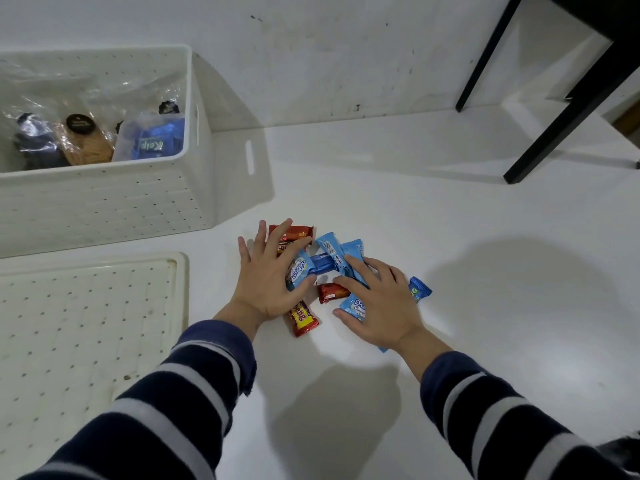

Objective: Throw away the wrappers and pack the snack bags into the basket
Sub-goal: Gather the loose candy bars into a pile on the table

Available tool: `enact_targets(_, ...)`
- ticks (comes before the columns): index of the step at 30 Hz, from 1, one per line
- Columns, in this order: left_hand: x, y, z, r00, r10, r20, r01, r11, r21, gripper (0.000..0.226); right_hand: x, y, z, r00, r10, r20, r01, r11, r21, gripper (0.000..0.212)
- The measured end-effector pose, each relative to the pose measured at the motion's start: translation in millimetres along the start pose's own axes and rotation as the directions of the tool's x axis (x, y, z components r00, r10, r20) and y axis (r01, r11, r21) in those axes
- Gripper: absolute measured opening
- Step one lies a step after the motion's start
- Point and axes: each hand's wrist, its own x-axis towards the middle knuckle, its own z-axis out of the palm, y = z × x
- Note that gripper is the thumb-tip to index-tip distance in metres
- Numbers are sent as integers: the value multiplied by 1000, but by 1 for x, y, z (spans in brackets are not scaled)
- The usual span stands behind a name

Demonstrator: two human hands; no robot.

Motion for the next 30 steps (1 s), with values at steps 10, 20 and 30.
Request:
enact_targets(10, 5, -1, -15, 955, 61, 289, -70, 997, 22, 72, 0, -4, -3, 996, 82, 31, -81, 996, -33, 52)
enact_targets(20, -59, -3, -3, 968, 94, 232, -130, 981, 145, 108, -1, -4, -1, 997, 74, -20, -75, 995, -60, 40)
enact_targets(30, -71, 18, 15, 972, 68, -227, -44, 993, 108, 47, -6, -7, 4, 982, -3, -190, 9, 999, 33, 28)
